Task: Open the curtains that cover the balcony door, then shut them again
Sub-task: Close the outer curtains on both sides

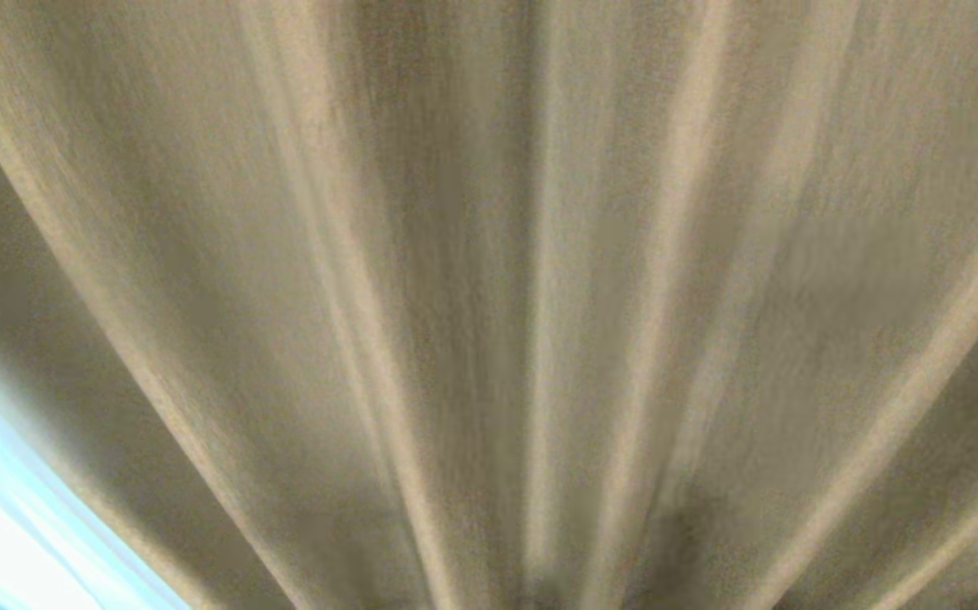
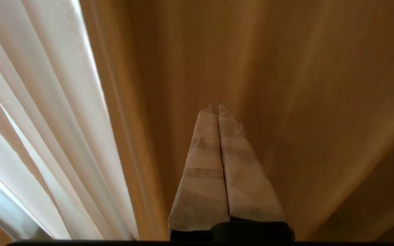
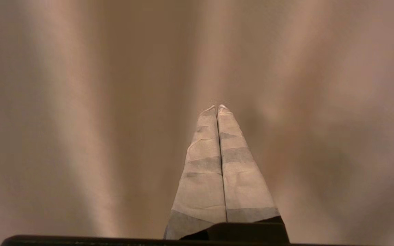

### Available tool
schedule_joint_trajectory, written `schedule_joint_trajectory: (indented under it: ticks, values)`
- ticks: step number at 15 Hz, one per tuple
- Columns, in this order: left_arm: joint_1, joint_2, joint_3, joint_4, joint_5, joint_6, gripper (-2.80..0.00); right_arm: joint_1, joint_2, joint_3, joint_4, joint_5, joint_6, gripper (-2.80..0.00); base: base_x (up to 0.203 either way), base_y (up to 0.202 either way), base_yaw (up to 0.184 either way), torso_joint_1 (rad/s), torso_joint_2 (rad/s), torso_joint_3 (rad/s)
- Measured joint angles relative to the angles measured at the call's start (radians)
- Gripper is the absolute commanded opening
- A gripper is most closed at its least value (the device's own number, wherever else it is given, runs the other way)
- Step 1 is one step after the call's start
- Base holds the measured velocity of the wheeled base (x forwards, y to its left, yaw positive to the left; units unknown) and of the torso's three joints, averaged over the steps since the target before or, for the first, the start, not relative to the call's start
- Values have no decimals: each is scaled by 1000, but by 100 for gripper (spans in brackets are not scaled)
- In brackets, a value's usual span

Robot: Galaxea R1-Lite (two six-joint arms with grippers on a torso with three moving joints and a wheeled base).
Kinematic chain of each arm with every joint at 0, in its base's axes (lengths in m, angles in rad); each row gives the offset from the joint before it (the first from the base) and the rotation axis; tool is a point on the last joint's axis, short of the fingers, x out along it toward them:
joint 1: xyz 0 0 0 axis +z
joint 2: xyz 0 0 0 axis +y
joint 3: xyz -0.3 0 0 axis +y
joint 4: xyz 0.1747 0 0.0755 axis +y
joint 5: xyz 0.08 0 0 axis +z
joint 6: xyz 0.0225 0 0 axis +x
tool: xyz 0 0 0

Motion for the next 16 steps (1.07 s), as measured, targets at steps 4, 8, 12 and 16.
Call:
schedule_joint_trajectory:
  ticks: [4, 8, 12, 16]
  values:
    - [0, 0, 0, 0, 0, 0, -280, -100, -84, 210, -120, 78, 1, -280, 0, 0, 0, 0, 0, 0]
    - [0, 0, 0, 0, 0, 0, -280, -188, -200, 257, 5, 244, 5, -280, 0, 0, 0, 0, 0, 0]
    - [0, 0, 0, 0, 0, 0, -280, -230, -367, 261, 287, 279, -5, -280, 0, 0, 0, 0, 0, 0]
    - [0, 0, 0, 0, 0, 0, -280, -225, -496, 262, 458, 289, -5, -280, 0, 0, 0, 0, 0, 0]
